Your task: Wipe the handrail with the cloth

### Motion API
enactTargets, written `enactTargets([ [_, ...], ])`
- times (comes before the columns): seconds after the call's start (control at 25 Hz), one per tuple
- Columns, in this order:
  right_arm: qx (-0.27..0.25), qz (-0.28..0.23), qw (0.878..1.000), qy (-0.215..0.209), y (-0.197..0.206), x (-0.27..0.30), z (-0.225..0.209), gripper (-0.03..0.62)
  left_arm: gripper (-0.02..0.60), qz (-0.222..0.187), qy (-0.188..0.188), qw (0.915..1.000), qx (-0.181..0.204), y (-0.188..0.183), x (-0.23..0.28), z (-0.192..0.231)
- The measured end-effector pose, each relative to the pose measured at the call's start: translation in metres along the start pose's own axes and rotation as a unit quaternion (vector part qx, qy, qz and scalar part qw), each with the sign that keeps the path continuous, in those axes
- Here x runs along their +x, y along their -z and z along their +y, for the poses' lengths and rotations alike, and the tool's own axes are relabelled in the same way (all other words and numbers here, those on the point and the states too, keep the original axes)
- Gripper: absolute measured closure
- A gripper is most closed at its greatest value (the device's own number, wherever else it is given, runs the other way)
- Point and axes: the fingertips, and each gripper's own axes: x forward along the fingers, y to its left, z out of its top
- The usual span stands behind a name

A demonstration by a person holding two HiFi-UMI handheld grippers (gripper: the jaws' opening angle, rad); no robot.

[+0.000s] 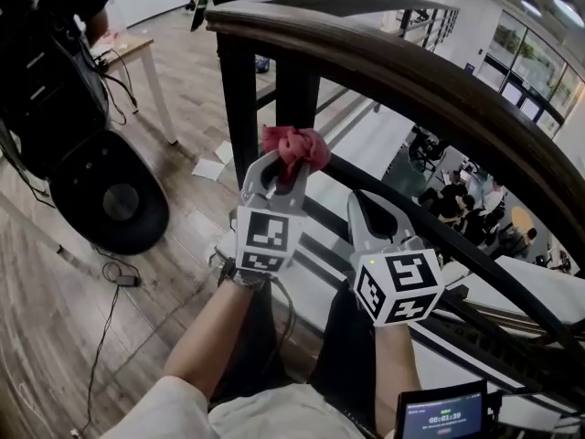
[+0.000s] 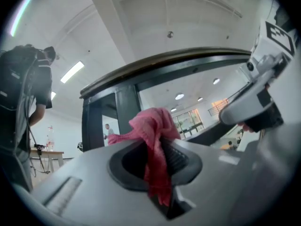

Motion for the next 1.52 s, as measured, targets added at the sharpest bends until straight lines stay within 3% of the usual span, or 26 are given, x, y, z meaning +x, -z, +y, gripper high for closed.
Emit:
enactTargets([
  [0.36, -0.032, -0.031, 0.999, -0.024, -0.057, 0.032, 0.010, 0.591, 0.506, -0.062, -0.021, 0.9977, 0.017, -0.076, 0.023, 0.055],
  [0.68, -0.040, -0.052, 0.997, -0.040, -0.093, 0.046, 0.020, 0.591, 0.508, -0.091, -0.008, 0.9958, 0.014, -0.105, 0.019, 0.063],
  [1.52, 0.003, 0.020, 0.998, -0.052, -0.001, 0.057, 0.032, 0.591, 0.509, -0.003, 0.026, 0.9982, -0.053, 0.011, 0.001, 0.019],
])
